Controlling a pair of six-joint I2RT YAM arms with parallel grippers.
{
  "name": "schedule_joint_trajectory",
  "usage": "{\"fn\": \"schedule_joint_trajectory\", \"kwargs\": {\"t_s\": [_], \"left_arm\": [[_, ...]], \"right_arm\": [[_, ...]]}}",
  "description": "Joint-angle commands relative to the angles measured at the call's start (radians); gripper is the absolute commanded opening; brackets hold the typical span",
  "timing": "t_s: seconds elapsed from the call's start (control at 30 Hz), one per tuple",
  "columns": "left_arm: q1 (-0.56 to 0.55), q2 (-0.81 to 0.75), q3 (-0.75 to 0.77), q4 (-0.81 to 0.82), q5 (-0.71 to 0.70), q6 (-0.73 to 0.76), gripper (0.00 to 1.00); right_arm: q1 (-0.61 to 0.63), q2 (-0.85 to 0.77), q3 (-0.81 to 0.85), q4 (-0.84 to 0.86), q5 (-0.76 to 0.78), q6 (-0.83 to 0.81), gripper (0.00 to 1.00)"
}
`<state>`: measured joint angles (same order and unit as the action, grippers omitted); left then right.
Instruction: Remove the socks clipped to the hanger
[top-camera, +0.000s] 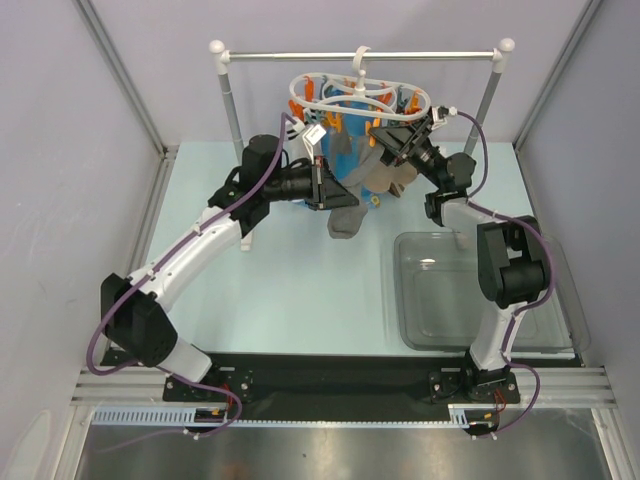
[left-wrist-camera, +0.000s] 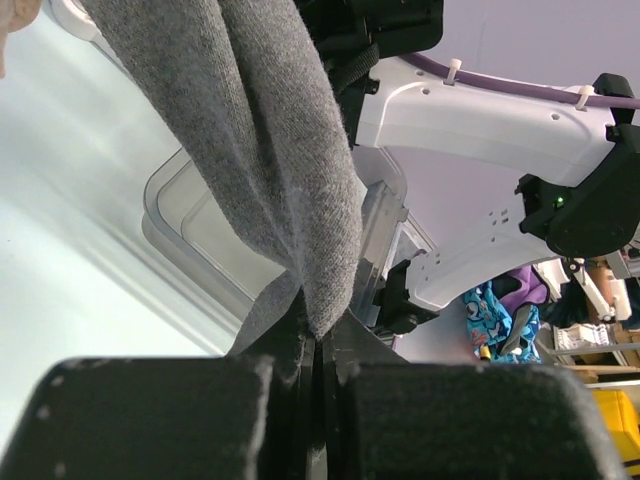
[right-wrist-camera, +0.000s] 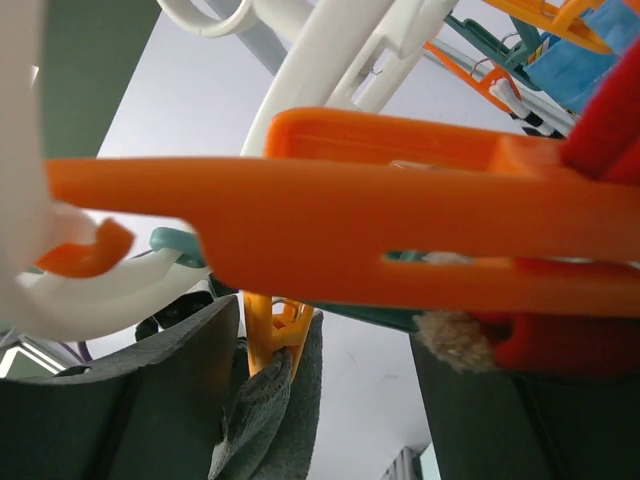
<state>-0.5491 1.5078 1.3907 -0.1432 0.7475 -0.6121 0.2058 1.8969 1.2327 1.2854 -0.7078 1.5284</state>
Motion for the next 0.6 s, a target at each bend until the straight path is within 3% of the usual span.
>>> {"fn": "schedule_joint_trajectory", "kwargs": {"t_s": [0.0, 0.57], "left_arm": [[0.011, 0.003, 0.05, 0.001, 0.033, 0.006, 0.0], [0.018, 0.017, 0.036, 0.014, 0.032, 0.0, 0.0]], "right_arm": [[0.004, 0.004, 0.05, 0.273, 0.022, 0.047, 0.73], [-0.008, 0.014, 0.113, 0.296, 0.033, 0.102, 0.5]]}}
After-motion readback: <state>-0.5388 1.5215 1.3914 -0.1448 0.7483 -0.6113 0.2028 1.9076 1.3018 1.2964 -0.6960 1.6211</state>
